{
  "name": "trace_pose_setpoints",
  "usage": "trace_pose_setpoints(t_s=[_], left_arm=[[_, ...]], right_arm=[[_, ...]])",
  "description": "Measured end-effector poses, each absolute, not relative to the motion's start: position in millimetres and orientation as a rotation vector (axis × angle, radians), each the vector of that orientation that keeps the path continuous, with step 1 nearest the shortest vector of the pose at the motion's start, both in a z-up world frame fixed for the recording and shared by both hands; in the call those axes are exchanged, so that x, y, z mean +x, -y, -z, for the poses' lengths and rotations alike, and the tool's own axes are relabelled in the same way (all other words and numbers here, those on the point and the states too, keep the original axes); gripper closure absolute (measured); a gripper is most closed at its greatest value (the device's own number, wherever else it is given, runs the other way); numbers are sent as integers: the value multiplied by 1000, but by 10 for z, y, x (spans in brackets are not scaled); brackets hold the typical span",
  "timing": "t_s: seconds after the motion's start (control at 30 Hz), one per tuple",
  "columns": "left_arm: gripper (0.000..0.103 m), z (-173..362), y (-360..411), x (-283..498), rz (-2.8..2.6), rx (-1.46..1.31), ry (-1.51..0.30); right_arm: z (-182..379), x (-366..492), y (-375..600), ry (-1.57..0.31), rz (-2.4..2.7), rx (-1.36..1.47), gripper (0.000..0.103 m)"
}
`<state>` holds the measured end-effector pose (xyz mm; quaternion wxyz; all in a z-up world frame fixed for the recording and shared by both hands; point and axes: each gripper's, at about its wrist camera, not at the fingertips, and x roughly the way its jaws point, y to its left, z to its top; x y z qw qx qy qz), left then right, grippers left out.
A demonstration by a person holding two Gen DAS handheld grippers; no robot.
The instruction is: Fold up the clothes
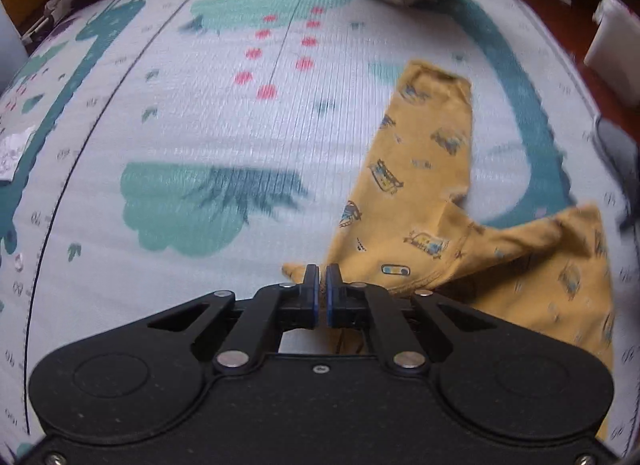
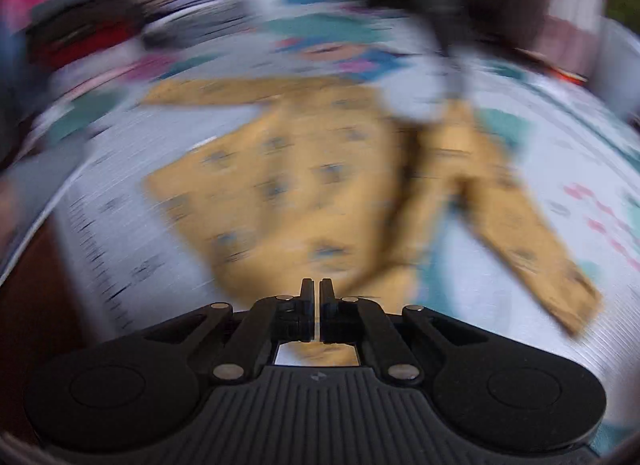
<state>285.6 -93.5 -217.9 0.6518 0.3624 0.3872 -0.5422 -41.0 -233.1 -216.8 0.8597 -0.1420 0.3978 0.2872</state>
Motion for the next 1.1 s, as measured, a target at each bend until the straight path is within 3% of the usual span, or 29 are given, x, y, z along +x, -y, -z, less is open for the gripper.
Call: trace_pose_setpoints(t_s=[0.07, 0.1, 0.13, 0.3, 0.37, 0.4, 0.47, 0.6, 0.73, 1.1], left_arm=[[101, 2240, 915, 2838, 1222, 815, -872], [102, 2256, 912, 2833, 1218, 798, -868], [102, 2262, 916, 2828, 1216, 780, -861], [101, 2241, 925, 2808, 1208, 735, -836], [101, 2239, 921, 2809, 1203, 731, -830], [101, 2244, 916, 2810, 1200, 730, -828], [101, 2257, 904, 2805, 1192, 733, -824], [101, 2257, 858, 2805, 1179, 740, -801], [101, 2231, 794, 2829, 1172, 724, -785], [101, 2387, 692, 2779, 1167, 844, -768]], right_arm=[[2229, -273, 2516, -890, -489, -183, 82], [2274, -209, 2603, -923, -447, -126, 66], [2345, -164, 2666, -964, -435, -76, 62], [2542, -147, 2763, -1050, -414, 35, 60], [2540, -173, 2710, -1046, -422, 15, 73], [2540, -185, 2684, -1044, -428, 6, 89], [2538, -203, 2646, -1035, -447, -4, 98], [2240, -285, 2684, -890, -497, 1, 97], [1963, -345, 2369, -821, -716, -183, 98], [2333, -213, 1539, -893, -949, -398, 97]])
